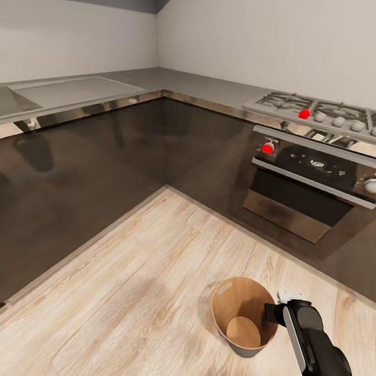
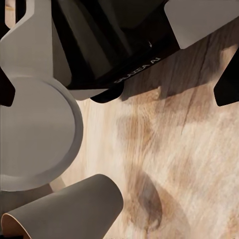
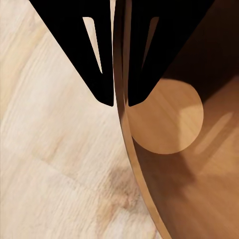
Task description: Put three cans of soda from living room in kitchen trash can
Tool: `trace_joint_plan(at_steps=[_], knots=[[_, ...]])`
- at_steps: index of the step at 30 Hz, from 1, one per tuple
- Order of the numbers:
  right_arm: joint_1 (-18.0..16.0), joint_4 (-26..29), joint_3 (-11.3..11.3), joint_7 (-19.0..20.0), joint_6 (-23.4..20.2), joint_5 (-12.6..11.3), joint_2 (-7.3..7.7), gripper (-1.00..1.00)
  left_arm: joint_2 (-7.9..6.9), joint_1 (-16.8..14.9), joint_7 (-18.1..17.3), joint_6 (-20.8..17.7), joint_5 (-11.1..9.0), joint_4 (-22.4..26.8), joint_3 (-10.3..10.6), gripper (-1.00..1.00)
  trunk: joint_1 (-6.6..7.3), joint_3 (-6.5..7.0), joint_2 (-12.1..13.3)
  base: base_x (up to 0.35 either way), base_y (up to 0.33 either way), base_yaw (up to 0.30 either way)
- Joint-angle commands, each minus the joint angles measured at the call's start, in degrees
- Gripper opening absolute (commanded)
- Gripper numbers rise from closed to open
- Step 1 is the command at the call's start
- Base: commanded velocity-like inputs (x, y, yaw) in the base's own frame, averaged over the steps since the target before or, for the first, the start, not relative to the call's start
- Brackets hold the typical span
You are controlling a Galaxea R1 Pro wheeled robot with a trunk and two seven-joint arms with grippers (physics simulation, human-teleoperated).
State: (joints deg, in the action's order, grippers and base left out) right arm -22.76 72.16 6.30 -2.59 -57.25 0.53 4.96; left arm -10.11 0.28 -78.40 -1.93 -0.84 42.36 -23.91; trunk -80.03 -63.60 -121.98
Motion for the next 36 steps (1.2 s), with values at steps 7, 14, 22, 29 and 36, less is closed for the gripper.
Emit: trace_joint_plan(at_steps=[7,14,22,29,36], knots=[[0.0,0.0,0.0,0.3,0.0,-0.6,0.02,-1.0,0.0,0.0,0.0,0.0,0.0,0.0,0.0,1.0,0.0,0.66,0.0,0.0,0.0,0.0],[0.0,0.0,0.0,0.3,0.0,-0.6,-0.02,-1.0,0.0,0.0,0.0,0.0,0.0,0.0,0.0,1.0,0.0,1.31,0.0,0.0,0.0,0.0],[0.0,0.0,0.0,0.3,0.0,-0.5,-0.01,-1.0,0.0,0.0,0.0,0.0,0.0,0.0,0.0,1.0,0.0,1.93,0.0,0.0,0.0,0.0],[0.0,0.0,0.0,0.3,0.0,-0.6,-0.02,-1.0,0.0,0.0,0.0,0.0,0.0,0.0,0.0,1.0,0.0,2.0,0.0,0.0,0.0,0.0],[0.0,-0.1,0.0,0.3,0.0,-0.5,-0.01,-1.0,0.0,0.0,0.0,0.0,0.0,0.0,0.0,1.0,0.0,2.0,0.0,0.0,0.0,0.085]])
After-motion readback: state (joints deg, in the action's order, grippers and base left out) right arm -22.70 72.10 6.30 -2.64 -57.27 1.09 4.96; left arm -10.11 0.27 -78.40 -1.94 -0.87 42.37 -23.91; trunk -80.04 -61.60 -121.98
